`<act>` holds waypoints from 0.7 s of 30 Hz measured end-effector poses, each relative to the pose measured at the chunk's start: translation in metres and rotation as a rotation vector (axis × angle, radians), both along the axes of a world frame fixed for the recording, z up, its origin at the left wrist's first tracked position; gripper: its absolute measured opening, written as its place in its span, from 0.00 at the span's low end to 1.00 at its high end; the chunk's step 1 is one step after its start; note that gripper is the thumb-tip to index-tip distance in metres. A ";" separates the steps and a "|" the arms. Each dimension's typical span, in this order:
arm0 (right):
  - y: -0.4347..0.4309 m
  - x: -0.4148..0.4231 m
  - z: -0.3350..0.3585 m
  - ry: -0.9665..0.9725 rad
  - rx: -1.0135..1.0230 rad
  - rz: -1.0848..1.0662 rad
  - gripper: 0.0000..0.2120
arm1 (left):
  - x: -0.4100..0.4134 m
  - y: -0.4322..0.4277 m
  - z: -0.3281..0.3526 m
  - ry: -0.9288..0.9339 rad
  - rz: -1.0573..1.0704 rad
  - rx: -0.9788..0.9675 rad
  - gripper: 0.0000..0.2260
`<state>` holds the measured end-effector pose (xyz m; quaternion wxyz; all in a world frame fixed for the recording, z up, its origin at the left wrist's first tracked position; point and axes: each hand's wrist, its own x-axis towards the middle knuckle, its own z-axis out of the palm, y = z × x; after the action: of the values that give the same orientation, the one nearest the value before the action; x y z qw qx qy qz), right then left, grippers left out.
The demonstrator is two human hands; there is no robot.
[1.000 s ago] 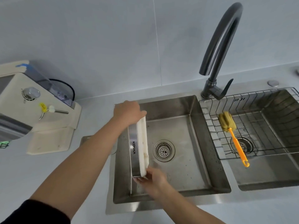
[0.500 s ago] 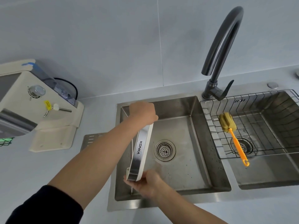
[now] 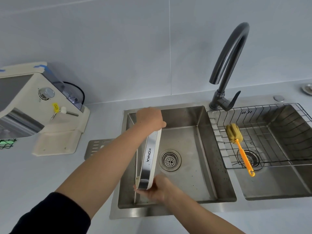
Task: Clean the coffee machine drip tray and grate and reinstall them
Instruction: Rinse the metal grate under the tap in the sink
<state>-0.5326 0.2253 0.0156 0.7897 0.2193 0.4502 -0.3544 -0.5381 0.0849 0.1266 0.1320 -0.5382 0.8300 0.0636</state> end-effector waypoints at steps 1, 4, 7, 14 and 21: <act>0.000 -0.001 -0.006 0.021 -0.011 0.010 0.18 | 0.003 -0.002 0.000 0.023 0.020 -0.006 0.12; 0.000 -0.012 -0.011 0.122 -0.060 0.010 0.19 | 0.019 -0.009 -0.002 0.121 0.110 0.027 0.16; -0.001 -0.030 -0.007 0.303 -0.111 -0.008 0.18 | 0.042 -0.015 -0.007 0.288 0.239 0.086 0.17; -0.014 -0.081 -0.007 0.965 -0.240 0.086 0.20 | 0.097 0.013 -0.048 0.809 0.600 0.427 0.21; -0.018 -0.103 0.023 1.308 -0.500 0.196 0.19 | 0.116 0.041 -0.087 1.084 0.839 0.803 0.18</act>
<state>-0.6358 0.2073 0.0382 0.4124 -0.2681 0.7552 -0.4333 -0.4219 0.1263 0.0392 -0.1412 -0.6113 0.4203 0.6556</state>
